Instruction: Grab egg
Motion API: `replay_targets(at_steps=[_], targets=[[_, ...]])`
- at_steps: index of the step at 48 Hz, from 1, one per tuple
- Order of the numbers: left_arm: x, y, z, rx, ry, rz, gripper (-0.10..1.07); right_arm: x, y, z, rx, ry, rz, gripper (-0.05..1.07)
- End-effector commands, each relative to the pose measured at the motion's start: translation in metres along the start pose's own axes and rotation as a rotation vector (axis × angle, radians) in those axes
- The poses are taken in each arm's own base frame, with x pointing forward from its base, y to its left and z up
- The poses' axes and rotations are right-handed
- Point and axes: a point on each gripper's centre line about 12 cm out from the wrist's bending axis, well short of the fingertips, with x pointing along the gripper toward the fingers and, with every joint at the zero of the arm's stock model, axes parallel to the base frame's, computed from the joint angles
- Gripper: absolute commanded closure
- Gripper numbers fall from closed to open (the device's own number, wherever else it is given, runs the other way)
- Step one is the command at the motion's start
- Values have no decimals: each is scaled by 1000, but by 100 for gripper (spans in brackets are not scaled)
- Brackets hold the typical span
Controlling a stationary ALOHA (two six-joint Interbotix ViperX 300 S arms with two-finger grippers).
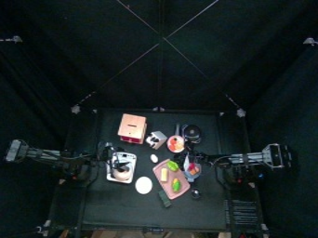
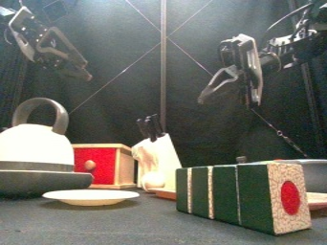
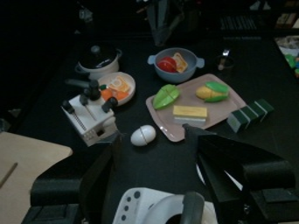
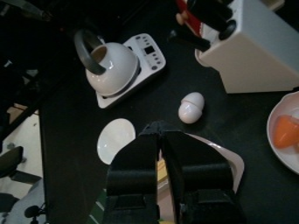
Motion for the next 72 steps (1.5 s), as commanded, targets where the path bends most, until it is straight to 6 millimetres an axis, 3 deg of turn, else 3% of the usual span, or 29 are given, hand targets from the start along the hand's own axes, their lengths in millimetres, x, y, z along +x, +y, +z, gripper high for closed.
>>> replay_targets(at_steps=[1, 6, 13, 23, 31, 41, 61, 72], targets=[[-3, 2, 5, -16, -14, 9, 5, 18, 11, 4, -9, -20, 10, 101], [-4, 2, -1, -46, 4, 13, 5, 44, 12, 0, -19, -35, -13, 101], [-6, 0, -1, -77, 0, -1, 5, 73, 23, 10, 29, -23, -17, 100], [-7, -4, 1, -80, -22, -36, 5, 101, 32, 7, 45, 115, -10, 100], [-7, -5, 1, -78, -25, -43, 5, 102, 37, 11, 51, 148, 1, 100], [-6, -5, -2, -89, -14, -41, 5, 89, 45, 9, 72, 255, 26, 100], [-6, -5, -5, -90, -7, -39, 5, 82, 47, 50, 81, 459, 35, 100], [-6, -5, -6, -89, -3, -40, 5, 85, 38, 62, 55, 573, -114, 100]])
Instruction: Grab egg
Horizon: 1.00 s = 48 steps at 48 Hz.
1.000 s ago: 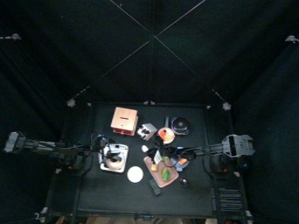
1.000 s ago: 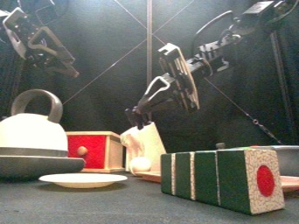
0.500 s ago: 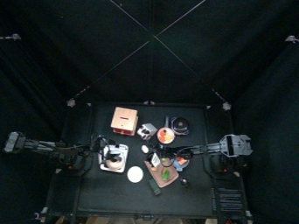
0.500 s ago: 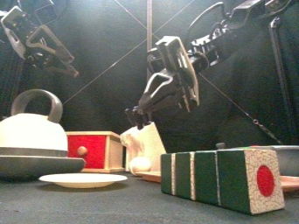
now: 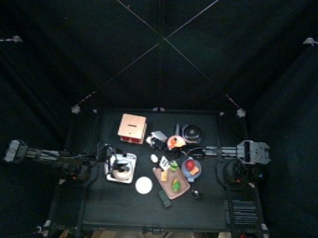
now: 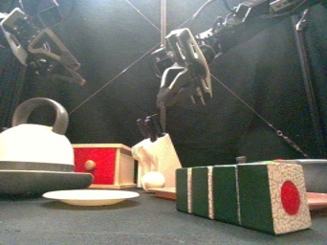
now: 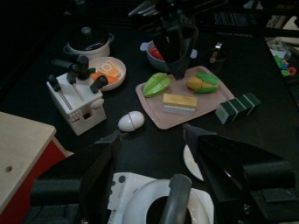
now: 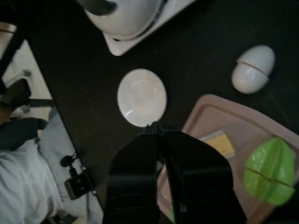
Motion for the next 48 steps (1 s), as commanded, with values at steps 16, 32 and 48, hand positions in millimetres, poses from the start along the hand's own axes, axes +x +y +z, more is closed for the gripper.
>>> replay_targets(at_steps=[16, 32, 48], targets=[[0, -1, 2, 0, -6, -4, 5, 2, 5, 12, -88, -59, -257, 100], [0, -1, 2, 0, -5, -3, 5, 31, 27, 0, -219, -125, -290, 100], [0, -1, 1, 1, -1, -4, 5, 43, 18, 3, -255, -146, -361, 78]])
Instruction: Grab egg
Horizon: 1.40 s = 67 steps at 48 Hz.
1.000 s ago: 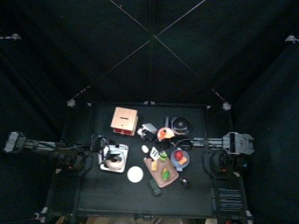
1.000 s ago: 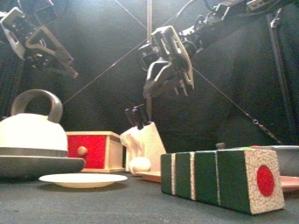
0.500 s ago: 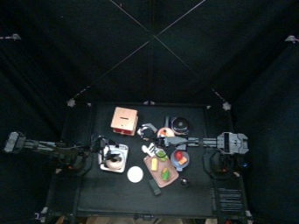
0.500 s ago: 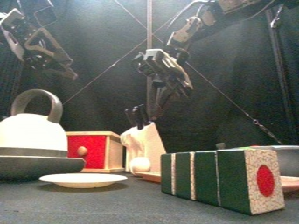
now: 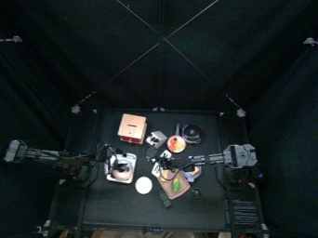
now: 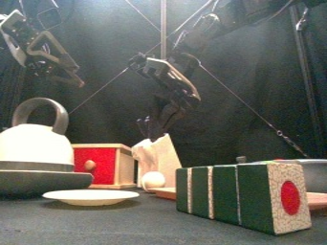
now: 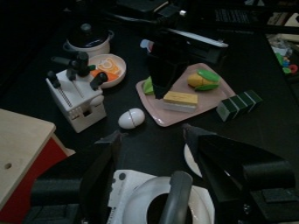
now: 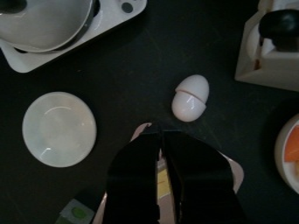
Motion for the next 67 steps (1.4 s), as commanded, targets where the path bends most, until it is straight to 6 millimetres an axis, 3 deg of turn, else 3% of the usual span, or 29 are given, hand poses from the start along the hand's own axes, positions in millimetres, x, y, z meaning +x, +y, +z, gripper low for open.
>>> replay_targets(at_steps=[1, 14, 23, 53, 67], targets=[[0, -1, 4, 1, -9, -4, 5, -10, 1, 11, -7, -42, 6, 75], [0, 0, 3, 0, -6, -1, 5, 9, -4, 2, -25, 7, -37, 37], [0, 0, 2, 2, -5, -1, 5, 18, -5, 0, -34, 22, -61, 21], [1, 1, 0, 3, -1, 4, 5, 55, -22, 13, -8, 39, -112, 20], [1, 1, 0, 2, -1, 5, 5, 59, -22, 11, -13, 51, -121, 20]])
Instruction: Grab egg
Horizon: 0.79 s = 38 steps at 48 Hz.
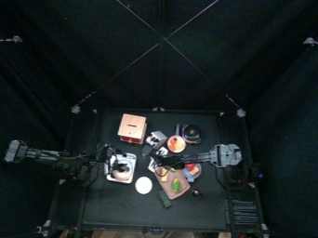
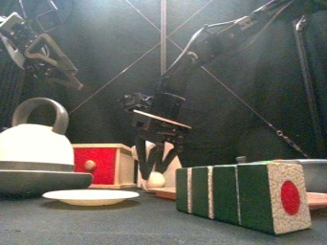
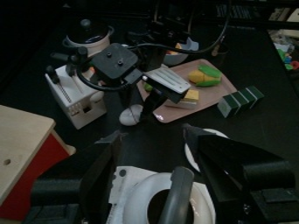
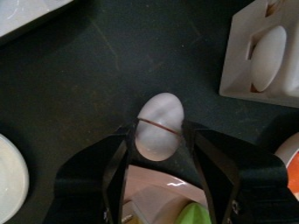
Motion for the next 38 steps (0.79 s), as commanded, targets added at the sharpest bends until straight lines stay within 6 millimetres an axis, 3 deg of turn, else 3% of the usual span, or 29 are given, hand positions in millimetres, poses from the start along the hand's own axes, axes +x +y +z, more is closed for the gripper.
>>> replay_targets(at_steps=[1, 38], targets=[[0, 0, 6, 1, -15, -1, 5, -12, 0, 14, 14, -40, 15, 20], [0, 1, 5, 3, -13, 2, 5, 1, 3, 6, 8, -7, 8, 22]])
